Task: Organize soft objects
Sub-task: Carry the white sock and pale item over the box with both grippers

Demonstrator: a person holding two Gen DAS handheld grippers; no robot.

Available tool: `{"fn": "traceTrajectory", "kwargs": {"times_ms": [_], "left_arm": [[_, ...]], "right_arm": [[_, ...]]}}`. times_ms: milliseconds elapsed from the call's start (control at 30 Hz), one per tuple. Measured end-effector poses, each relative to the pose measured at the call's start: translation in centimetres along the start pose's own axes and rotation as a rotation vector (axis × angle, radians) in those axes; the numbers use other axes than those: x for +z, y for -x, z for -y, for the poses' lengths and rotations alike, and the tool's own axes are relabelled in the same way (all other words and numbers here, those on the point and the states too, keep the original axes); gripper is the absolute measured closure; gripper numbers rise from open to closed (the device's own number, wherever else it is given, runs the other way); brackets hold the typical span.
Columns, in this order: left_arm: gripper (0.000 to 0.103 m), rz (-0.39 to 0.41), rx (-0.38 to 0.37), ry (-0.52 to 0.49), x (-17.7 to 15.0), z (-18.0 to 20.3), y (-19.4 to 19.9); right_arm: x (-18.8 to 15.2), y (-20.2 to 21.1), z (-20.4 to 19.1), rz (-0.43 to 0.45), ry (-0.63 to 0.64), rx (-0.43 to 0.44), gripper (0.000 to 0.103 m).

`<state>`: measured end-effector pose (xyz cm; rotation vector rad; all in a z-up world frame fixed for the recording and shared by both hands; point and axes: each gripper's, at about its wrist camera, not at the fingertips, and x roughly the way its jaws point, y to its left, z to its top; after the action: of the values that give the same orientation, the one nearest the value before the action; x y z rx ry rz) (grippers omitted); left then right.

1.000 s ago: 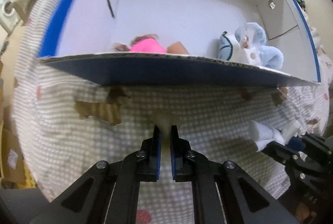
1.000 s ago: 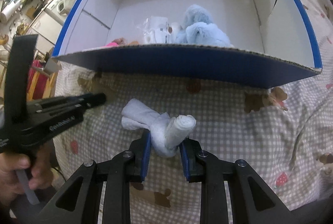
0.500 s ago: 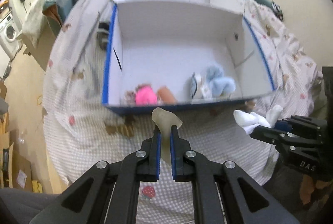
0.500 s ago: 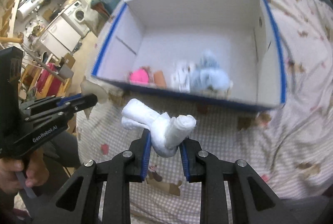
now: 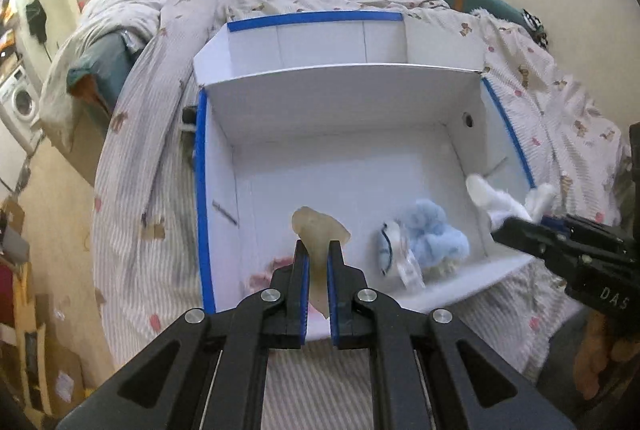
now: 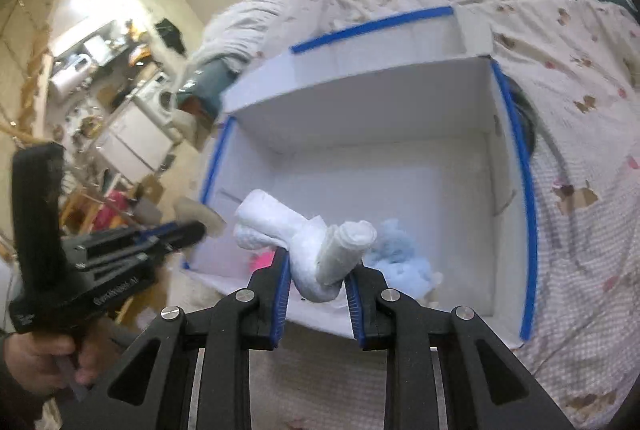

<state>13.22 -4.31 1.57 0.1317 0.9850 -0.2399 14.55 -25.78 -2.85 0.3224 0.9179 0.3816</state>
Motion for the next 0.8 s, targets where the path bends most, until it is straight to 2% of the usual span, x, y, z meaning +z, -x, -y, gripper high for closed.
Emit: {"fn": "traceTrajectory", "kwargs": {"times_ms": [133, 233, 333, 467, 800], "left_arm": [[0.095, -0.002, -0.011, 0.023, -0.1, -0.3, -2.5], [0.095, -0.043, -0.034, 0.074, -0.9, -1.0, -4.3], [0.095, -0.072, -0.017, 0.113, -1.4, -1.7, -5.5], [0.095, -0.074, -0.010, 0.107, -1.6, -1.5, -6.1], [0.094, -0.086, 0.022, 0.089, -1.8, -1.0, -6.9]], "right_arm": [[-0.5, -2.1, 1.0, -0.046, -0.005, -0.063, 0.076], [-1.1, -3.6, 1.7, -0.091, -0.024, -0.110, 0.076], [-1.3, -4.8, 1.9, -0.123, -0.034, -0.142, 0.076], [-1.0, -6.0, 1.2, -0.137, -0.030, -0.127, 0.076], [-1.2, -7.2, 0.8, -0.168, 0.027, -0.160, 0.076]]}}
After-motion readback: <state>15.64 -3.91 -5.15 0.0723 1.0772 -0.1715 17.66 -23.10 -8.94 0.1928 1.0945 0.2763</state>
